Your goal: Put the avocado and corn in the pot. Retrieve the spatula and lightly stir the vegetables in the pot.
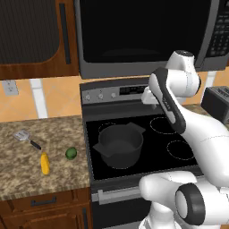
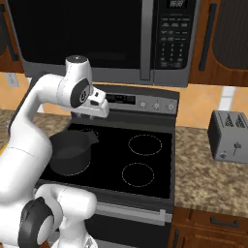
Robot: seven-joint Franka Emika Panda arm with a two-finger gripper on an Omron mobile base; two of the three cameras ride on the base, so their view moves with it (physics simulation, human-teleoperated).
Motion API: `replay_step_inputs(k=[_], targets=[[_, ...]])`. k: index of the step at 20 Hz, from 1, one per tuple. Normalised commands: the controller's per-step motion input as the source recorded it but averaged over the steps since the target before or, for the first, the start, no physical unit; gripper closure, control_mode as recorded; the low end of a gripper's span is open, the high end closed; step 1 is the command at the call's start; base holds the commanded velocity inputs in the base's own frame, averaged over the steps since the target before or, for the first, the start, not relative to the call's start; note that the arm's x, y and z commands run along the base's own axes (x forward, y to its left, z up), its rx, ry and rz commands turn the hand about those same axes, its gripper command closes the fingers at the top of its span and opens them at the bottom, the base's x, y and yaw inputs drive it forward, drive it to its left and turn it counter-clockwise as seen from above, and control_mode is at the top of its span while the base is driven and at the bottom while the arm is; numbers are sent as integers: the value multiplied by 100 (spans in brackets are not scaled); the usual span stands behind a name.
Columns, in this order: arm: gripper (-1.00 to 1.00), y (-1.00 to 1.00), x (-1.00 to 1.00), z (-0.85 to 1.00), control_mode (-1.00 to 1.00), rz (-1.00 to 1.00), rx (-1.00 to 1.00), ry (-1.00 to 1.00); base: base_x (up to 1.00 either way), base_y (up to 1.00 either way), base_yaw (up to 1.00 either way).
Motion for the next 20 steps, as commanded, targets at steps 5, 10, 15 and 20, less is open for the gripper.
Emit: replay_step_inputs(k=[5, 10, 15, 20], targets=[[-100, 0, 0, 0, 100, 0, 0, 0, 0, 0, 0], [-100, 0, 0, 0, 100, 0, 0, 0, -76, 4, 1], [-100, 0, 0, 0, 100, 0, 0, 0, -66, 25, 0], [-100, 0, 0, 0, 100, 0, 0, 0, 0, 60, -3]])
